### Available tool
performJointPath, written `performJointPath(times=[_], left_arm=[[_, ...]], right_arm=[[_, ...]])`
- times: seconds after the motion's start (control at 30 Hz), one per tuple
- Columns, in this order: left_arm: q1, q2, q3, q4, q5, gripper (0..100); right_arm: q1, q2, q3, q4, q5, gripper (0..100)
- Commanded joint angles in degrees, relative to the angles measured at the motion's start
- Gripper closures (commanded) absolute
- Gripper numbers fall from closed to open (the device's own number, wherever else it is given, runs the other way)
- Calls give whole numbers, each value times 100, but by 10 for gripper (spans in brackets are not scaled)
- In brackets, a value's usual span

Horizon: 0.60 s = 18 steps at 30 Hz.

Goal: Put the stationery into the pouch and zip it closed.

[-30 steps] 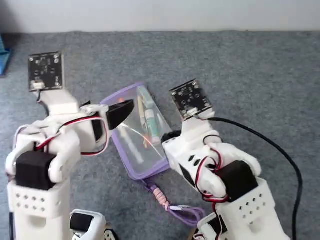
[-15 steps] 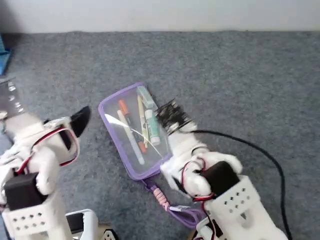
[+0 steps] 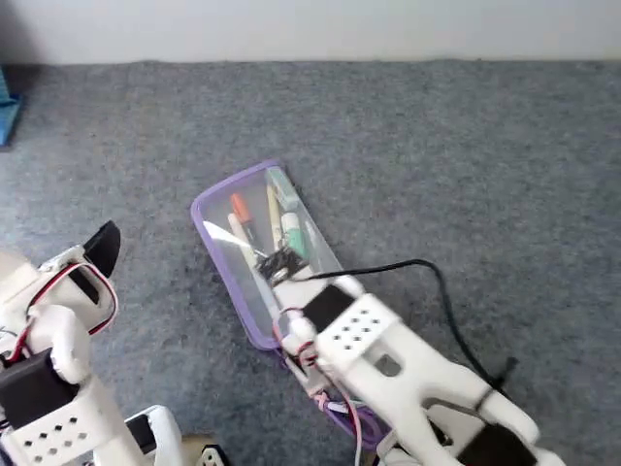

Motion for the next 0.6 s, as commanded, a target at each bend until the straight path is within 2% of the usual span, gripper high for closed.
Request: performJointPath(times=[0.0,0.17,0.57], left_arm=[[-105,-114,-31,-105,62,650],[-105,-123,-31,-105,62,650],[-114,-123,-31,-105,62,650]], right_arm=[[-444,233,-255,-312,-316,769],[-681,303,-246,-840,-334,812],[-673,1297,211,-2053,-308,815]])
